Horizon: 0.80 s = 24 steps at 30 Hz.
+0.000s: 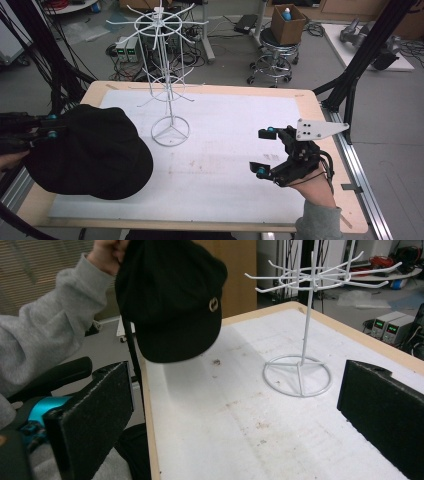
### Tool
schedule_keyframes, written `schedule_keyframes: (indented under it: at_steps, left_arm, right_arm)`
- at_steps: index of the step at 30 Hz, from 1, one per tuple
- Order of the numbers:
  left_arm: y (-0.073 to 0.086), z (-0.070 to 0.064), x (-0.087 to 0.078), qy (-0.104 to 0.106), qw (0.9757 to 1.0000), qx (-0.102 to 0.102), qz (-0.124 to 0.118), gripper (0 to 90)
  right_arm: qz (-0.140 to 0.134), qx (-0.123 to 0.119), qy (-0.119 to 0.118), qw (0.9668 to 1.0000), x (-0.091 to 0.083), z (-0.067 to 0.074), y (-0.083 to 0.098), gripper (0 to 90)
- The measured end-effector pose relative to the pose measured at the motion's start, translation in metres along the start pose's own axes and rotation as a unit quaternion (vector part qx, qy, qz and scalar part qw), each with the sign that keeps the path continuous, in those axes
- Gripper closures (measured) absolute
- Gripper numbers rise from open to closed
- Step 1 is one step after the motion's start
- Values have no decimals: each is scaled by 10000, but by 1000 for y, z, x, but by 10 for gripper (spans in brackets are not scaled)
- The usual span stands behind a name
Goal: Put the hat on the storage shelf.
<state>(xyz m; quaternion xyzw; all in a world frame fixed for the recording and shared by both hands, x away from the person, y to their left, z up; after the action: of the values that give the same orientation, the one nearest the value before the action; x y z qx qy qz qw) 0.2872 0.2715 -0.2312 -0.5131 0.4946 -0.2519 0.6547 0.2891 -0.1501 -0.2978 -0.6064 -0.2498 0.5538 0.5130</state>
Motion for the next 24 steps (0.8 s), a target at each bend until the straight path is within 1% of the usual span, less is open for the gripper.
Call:
schedule_keyframes:
  at_steps: [1,2,3,4,6,7,9,10,12,15,18,20,24]
  left_arm:
    - [-4,-1,-2,6,10000,14,-26,721]
    - [-14,-3,-8,51,10000,42,-75,720]
    - [-14,-3,-8,51,10000,42,-75,721]
    - [-21,-4,-12,75,9999,60,-114,720]
    - [-32,-5,-18,46,9997,152,-175,721]
    - [-37,-6,-20,41,9996,204,-179,721]
    - [-44,-7,-23,65,9995,246,-160,721]
    - [-49,-7,-25,93,9996,254,-110,721]
    - [-56,-7,-25,125,9996,235,-24,721]
    - [-64,-7,-27,189,9995,252,25,721]
    - [-73,-7,-29,270,9994,233,-50,721]
    - [-77,-5,-30,282,9994,178,-106,721]
    - [-86,0,-32,221,9996,107,-101,721]
  right_arm:
    - [1,4,-3,10000,0,0,0,7]
    - [0,16,-15,10000,1,0,0,7]
    - [0,16,-15,10000,1,0,0,7]
    - [-6,17,-14,10000,1,0,0,7]
    - [-15,16,-14,10000,1,0,0,7]
    - [-31,28,-18,10000,1,0,-1,7]
    - [-24,45,-33,10000,3,-1,-1,7]
    - [10,58,-22,10000,4,-2,0,7]
    - [28,33,-24,10000,6,-2,0,7]
    - [28,28,-24,10000,6,-2,0,7]
    - [-9,51,-16,10000,4,-1,0,7]
    - [-109,30,-6,9999,1,-2,-2,7]
    - [-156,26,-1,9999,-4,-3,-2,7]
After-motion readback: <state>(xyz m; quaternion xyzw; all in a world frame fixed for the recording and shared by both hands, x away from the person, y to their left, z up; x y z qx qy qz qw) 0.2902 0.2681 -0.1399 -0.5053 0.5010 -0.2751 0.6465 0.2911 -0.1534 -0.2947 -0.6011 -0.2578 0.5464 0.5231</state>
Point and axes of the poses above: each handheld gripper's, and its own axes: x roughly forward along the jaws, y roughly out of its underside, z roughly to its left, the point moved 10 cm from there along x, roughly forward along the jaws, and after that the axes turned 9 degrees about z, right-handed, at the moved point
